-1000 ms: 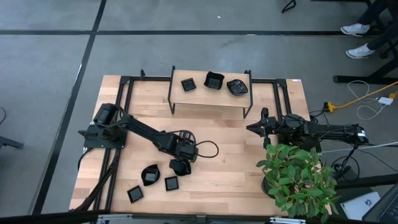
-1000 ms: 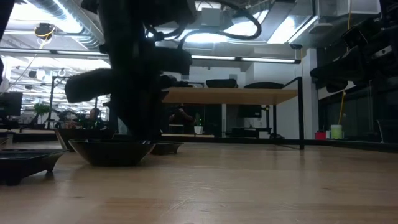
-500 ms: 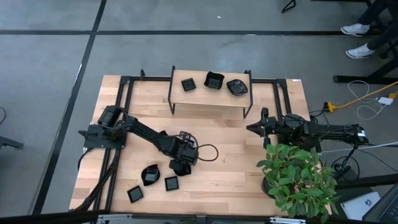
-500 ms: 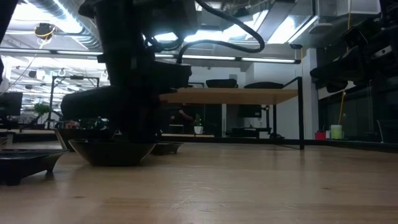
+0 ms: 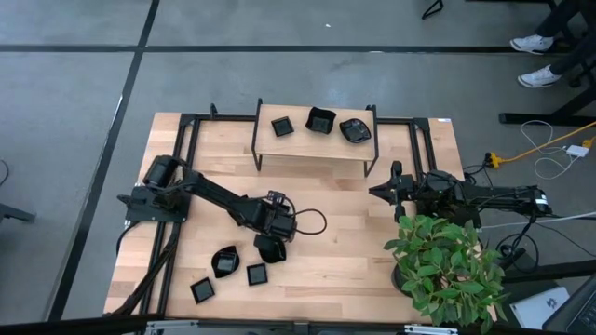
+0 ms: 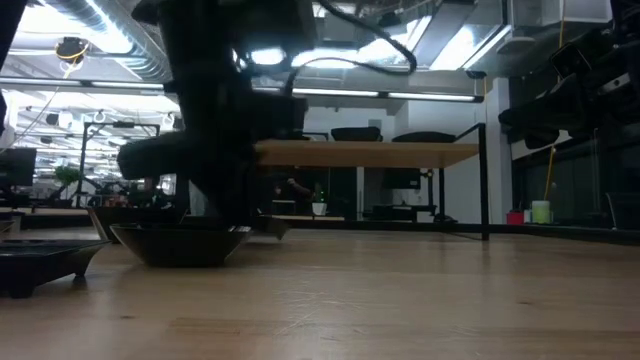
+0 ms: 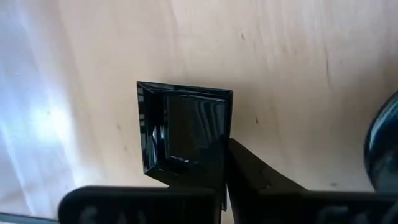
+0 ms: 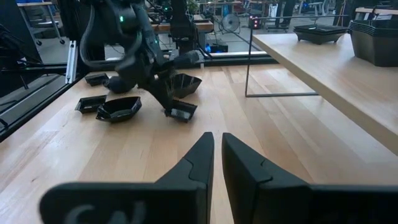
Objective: Pick & Place Mini shaped plates
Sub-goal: Stack the square plate on top of the square plate on the shelf
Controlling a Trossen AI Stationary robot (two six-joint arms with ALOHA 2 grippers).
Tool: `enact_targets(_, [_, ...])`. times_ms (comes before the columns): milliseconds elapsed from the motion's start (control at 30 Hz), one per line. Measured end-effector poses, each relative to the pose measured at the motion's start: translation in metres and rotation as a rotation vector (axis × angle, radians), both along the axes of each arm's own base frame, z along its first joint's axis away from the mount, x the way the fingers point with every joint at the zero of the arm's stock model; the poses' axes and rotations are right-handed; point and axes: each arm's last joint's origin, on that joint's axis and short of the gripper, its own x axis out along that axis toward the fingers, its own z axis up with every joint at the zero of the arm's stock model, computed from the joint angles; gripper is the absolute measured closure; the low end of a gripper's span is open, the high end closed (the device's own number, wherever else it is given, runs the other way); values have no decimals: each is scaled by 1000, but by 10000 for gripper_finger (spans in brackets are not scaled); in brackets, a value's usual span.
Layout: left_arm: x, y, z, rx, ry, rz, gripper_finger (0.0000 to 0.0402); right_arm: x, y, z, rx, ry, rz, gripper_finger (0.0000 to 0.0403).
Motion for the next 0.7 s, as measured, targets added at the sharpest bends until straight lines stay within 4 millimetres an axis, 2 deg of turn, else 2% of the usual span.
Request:
enact_targets(433, [-20,10,75,-36,-225,49,399,0,0,0,0,0,0,369])
enact_targets(700, [-35,13,109,-9,-351,68,399,0,0,0,0,0,0,369])
